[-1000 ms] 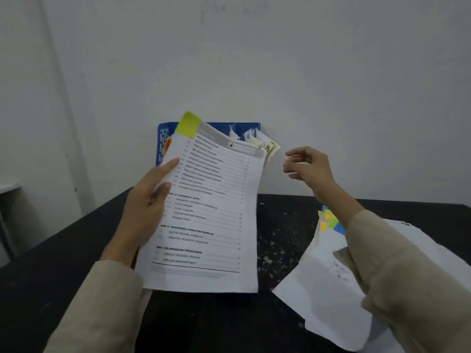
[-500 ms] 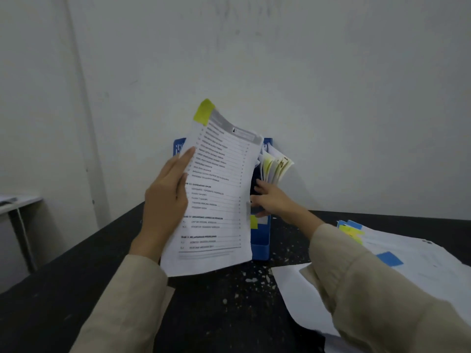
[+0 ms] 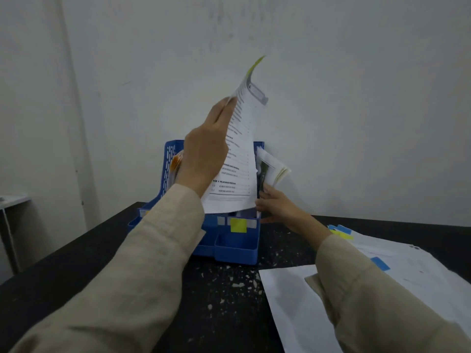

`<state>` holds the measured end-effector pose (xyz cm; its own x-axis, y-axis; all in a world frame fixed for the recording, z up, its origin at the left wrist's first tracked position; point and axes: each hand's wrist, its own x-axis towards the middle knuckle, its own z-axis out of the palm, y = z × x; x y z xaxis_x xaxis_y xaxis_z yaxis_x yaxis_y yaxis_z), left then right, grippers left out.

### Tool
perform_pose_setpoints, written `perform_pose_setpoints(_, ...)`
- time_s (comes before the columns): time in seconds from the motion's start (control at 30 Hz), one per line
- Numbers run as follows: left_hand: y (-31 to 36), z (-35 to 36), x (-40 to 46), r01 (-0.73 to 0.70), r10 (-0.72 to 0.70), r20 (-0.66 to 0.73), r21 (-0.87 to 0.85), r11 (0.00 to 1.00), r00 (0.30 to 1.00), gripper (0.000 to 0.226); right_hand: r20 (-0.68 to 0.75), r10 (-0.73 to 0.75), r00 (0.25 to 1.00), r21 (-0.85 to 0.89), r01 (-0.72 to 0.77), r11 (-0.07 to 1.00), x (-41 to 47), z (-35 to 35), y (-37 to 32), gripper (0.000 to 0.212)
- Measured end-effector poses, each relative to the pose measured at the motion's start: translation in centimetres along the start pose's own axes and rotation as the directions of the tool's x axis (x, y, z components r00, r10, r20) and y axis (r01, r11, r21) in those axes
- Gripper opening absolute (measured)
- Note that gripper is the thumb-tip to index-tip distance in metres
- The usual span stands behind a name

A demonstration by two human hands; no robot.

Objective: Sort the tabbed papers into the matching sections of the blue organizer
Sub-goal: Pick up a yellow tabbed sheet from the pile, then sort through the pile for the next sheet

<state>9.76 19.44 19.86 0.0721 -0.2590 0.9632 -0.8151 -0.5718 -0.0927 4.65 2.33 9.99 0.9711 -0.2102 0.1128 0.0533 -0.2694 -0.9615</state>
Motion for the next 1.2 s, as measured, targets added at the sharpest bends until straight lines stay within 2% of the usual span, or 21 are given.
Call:
perform_pose_setpoints(0.07,0.6,1.3,0.6,-0.033,0.034,-0.037,0.021,0.999,0.999,0.060,-0.020,0.001,1.000,0.022,0.000,1.000,-0.4,0.0,-0.1,0.058)
perform_pose_setpoints(0.17,2.0,3.9,0.5,-0.015,0.016,-0.044,0.043,0.999,0.999,0.074,-0.059,0.002,0.998,0.061,0.002,0.998,-0.3,0.2,0.4,0.067)
perform_pose_setpoints(0.27,4.1,6.0,-0.6,0.046,-0.038,0.097,-0.082,0.996,0.995,0.077,-0.056,-0.028,0.998,0.089,0.033,0.995,-0.2,0.3,1.0,0.066)
perform_pose_setpoints(0.37,5.4,7.6,-2.2,0.190,-0.118,0.279,-0.245,0.951,0.953,0.079,-0.038,-0.059,0.998,0.077,0.062,0.995,-0.3,-0.1,1.5,0.064)
perform_pose_setpoints(0.43,5.6,8.3,-3.2,0.204,-0.090,0.355,-0.298,0.932,0.931,0.079,-0.034,-0.071,0.997,0.062,0.073,0.995,-0.6,-0.3,1.7,0.065)
perform_pose_setpoints(0.53,5.1,9.0,-4.0,0.184,-0.035,0.464,-0.280,0.942,0.885,0.087,-0.031,-0.071,0.997,0.073,0.074,0.995,-1.0,-0.4,1.6,0.069)
perform_pose_setpoints(0.67,3.7,10.3,-4.3,0.093,0.044,0.492,-0.250,0.964,0.870,0.096,-0.041,-0.049,0.998,0.068,0.052,0.996,-1.3,-0.7,1.7,0.070)
perform_pose_setpoints(0.8,2.7,12.3,-6.7,0.031,0.111,0.556,-0.240,0.970,0.824,0.104,-0.032,-0.057,0.998,0.057,0.058,0.997,-1.8,-0.9,2.1,0.069)
perform_pose_setpoints(0.9,1.6,13.8,-9.9,0.113,0.109,0.613,-0.312,0.943,0.782,0.118,-0.026,-0.064,0.998,0.059,0.065,0.996,-2.2,-1.0,2.5,0.067)
perform_pose_setpoints(1.0,0.9,14.4,-11.3,0.220,0.074,0.671,-0.342,0.914,0.738,0.120,-0.029,-0.051,0.998,0.065,0.053,0.996,-2.4,-1.3,2.6,0.065)
perform_pose_setpoints(1.1,1.0,13.6,-10.6,0.178,0.055,0.677,-0.270,0.946,0.734,0.117,-0.025,-0.060,0.998,0.050,0.061,0.997,-2.6,-1.4,2.5,0.065)
perform_pose_setpoints(1.2,1.0,13.2,-9.6,-0.049,0.048,0.610,-0.014,0.999,0.791,0.112,-0.029,-0.069,0.997,0.037,0.070,0.997,-2.6,-1.3,2.4,0.064)
